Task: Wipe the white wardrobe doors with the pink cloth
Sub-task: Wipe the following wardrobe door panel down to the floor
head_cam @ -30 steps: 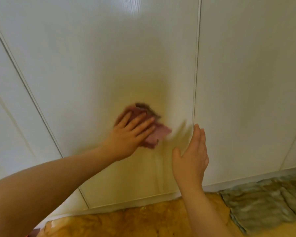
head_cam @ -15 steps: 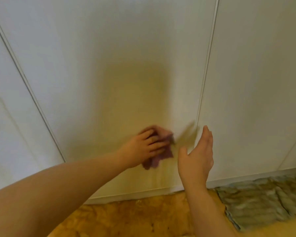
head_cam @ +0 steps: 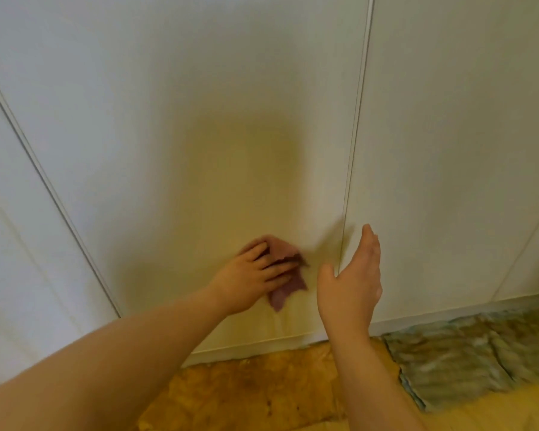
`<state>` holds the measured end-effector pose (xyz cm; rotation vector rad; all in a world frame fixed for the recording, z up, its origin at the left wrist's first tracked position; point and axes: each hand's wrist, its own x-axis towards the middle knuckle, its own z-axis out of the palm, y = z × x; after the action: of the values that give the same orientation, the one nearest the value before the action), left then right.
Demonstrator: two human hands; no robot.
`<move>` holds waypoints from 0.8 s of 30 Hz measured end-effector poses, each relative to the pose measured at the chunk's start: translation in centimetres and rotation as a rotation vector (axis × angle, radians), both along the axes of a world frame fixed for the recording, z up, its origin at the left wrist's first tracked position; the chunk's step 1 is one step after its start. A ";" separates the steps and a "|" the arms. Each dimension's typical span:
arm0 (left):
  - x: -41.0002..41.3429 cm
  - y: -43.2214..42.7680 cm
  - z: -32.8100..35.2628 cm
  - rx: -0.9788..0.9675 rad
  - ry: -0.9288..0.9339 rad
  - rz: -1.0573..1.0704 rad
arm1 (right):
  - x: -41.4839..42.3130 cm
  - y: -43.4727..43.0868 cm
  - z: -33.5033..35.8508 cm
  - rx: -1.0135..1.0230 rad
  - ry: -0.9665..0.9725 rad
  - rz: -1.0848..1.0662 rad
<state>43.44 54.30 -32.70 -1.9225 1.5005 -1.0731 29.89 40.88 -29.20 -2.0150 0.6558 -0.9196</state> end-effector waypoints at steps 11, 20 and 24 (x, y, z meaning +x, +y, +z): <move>0.6 -4.6 3.2 -0.329 -0.097 0.013 | -0.2 -0.5 -1.2 0.004 0.054 -0.010; 2.2 9.3 -5.1 0.007 -0.037 0.050 | -1.1 -0.8 -2.6 -0.055 0.161 0.056; -0.2 -1.9 -5.3 0.068 -0.028 0.058 | -1.3 -0.9 -3.2 -0.050 0.177 0.043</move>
<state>43.28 52.40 -38.02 -1.8854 1.4389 -1.0070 28.61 40.01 -32.43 -2.1639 0.6883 -0.7445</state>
